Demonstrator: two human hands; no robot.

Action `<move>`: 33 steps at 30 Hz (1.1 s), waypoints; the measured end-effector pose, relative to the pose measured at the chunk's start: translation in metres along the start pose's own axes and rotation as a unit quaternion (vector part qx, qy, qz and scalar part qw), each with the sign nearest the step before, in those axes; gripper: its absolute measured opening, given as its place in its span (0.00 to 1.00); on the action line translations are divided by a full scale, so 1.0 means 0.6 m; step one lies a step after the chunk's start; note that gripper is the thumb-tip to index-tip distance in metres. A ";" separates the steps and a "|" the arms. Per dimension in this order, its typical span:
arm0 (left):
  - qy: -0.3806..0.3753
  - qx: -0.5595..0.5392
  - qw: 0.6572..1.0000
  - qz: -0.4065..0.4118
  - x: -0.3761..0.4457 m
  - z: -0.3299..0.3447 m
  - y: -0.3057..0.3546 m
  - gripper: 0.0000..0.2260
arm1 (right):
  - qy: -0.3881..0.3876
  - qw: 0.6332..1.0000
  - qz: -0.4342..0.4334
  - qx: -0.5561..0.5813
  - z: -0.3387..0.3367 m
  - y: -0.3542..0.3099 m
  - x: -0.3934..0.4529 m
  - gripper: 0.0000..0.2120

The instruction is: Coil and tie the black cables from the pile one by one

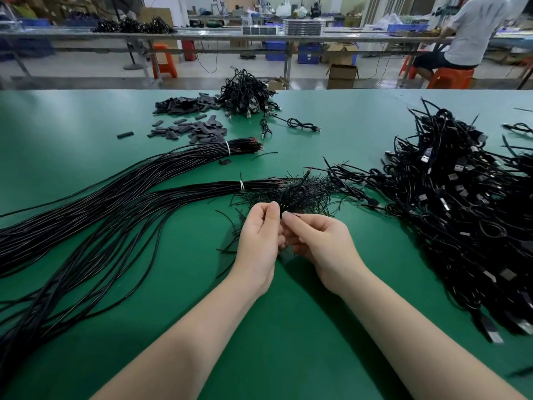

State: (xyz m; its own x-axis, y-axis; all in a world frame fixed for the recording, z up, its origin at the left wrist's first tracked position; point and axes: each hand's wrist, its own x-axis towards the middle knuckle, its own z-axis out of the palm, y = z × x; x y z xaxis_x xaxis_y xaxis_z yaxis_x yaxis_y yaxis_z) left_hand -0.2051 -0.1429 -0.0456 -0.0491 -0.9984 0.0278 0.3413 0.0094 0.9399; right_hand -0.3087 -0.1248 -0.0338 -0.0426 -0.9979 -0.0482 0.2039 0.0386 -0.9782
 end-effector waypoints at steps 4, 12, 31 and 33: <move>-0.031 0.003 0.999 -0.017 0.000 -0.002 -0.001 0.12 | -0.027 0.994 0.075 0.081 -0.012 -0.013 0.004 0.05; -0.055 0.008 0.997 -0.056 0.004 -0.011 -0.001 0.13 | 0.008 0.997 -0.070 -0.019 -0.024 -0.007 0.008 0.05; 0.029 0.347 0.920 0.178 0.009 -0.018 0.003 0.22 | -0.028 0.952 -0.162 -0.257 -0.044 -0.027 0.019 0.06; 0.015 0.340 0.926 0.165 0.014 -0.020 0.002 0.21 | -0.035 0.966 -0.135 -0.217 -0.048 -0.027 0.020 0.04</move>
State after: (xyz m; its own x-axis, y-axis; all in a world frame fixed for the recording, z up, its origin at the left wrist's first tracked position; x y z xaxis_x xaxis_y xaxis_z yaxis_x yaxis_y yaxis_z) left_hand -0.1937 -0.1518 -0.0483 -0.0185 -0.9358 0.3521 -0.3378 0.3374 0.8787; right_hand -0.3405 -0.1358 -0.0245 0.0321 -0.9751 0.2194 -0.2363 -0.2207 -0.9463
